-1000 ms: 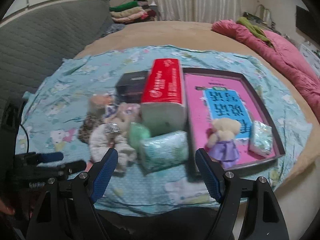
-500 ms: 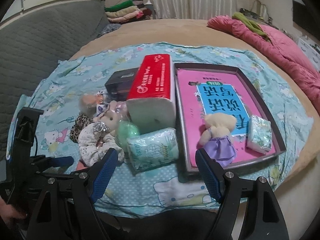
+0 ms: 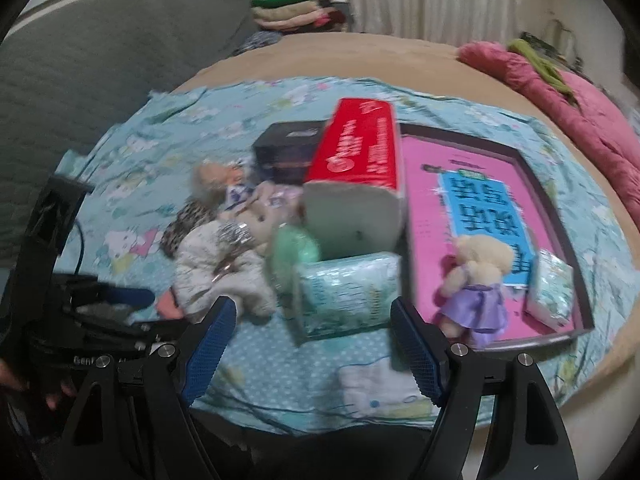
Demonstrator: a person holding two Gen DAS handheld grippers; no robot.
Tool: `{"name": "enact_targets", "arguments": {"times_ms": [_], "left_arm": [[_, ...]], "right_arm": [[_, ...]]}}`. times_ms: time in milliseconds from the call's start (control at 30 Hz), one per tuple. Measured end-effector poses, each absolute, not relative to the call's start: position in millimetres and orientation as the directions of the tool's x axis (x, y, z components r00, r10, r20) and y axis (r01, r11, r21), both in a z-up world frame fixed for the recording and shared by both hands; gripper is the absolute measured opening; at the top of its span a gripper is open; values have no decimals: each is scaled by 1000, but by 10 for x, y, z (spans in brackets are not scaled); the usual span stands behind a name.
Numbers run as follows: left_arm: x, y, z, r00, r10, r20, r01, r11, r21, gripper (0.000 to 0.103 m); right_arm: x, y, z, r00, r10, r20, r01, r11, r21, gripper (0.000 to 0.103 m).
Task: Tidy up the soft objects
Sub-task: 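Grasp the white floral fabric item with the right tool while the left tool reaches the pink wrapped item, then grasp the pink plastic-wrapped item with the left tool while the right tool lifts the white fabric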
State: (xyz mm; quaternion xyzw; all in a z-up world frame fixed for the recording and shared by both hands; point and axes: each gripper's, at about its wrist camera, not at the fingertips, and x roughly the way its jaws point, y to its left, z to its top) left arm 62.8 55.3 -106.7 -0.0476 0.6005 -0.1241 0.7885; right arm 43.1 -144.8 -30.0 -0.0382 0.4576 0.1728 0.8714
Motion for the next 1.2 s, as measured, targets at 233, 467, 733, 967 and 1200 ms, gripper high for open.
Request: {"name": "enact_targets", "arguments": {"times_ms": [233,467,733,967,1200], "left_arm": [[653,750,-1097,241,-320,-916,103,947,-303,66],[736,913,-1083,232,-349,-908,110,937,-331,66],[889,761,-1067,220,-321,-921,172,942,-287,66],[1074,560,-1093,225,-299,-927,204,945,-255,59],[1167,303,-1120,239,-293,-926,202,947,-248,40]], "right_arm": [[405,-1040,-420,459,328,-826,-525,850,46,81],[427,-726,-600,480,249,-841,-618,777,-122,81],[580,-558,-880,482,192,-855,-667,714,-215,52],[671,-816,-765,490,247,-836,-615,778,-130,18],[650,-1145,-485,479,402,-780,-574,816,69,16]]}}
